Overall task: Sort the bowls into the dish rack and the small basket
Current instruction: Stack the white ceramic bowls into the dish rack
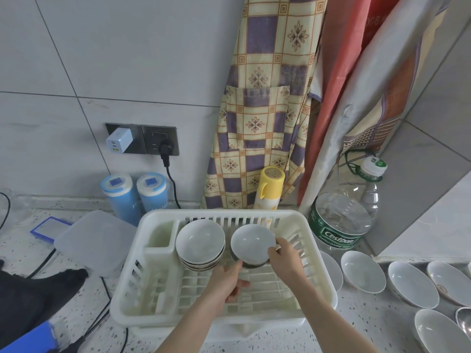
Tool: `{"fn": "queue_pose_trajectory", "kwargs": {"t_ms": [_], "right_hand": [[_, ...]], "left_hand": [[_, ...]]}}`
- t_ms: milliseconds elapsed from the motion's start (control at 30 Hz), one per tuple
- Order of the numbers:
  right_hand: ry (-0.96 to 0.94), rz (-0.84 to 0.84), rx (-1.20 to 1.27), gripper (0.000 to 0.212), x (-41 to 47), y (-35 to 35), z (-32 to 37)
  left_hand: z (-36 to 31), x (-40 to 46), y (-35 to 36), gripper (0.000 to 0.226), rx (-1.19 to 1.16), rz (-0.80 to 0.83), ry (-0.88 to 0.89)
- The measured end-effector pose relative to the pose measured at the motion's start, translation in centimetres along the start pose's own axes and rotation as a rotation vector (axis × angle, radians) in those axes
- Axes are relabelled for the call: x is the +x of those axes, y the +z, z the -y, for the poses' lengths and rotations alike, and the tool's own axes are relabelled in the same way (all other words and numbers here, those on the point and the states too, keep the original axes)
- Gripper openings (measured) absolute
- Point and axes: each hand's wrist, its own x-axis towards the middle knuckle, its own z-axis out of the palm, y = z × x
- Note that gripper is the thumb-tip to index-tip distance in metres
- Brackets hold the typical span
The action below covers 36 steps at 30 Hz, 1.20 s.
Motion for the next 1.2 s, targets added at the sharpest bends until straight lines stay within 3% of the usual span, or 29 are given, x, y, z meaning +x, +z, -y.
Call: {"fn": "queue_pose_trajectory", "kwargs": {"t_ms": [233, 533, 767, 1200], "right_hand": [[0.012, -0.006, -0.058, 0.037, 0.1, 0.3, 0.0], [0.013, 0.004, -0.078, 0.032, 0.3, 0.7, -0.6], [0.111, 0.094, 0.073, 0.036, 0.7, 0.9, -0.7], [0.170, 0.058, 0.189, 0.028, 1.1, 1.0, -1.1]], "left_hand": [[0.5, 1.3, 0.7, 0.007, -0.140, -0.063, 0.085], [0.9, 1.4, 0.7, 0.009, -0.171, -0.074, 0.124], [0.9, 1.4, 0.6, 0.009, -0.234, -0.043, 0.103], [1.1, 2.1, 0.8, 0.008, -0.262, 0.023, 0.094]]}}
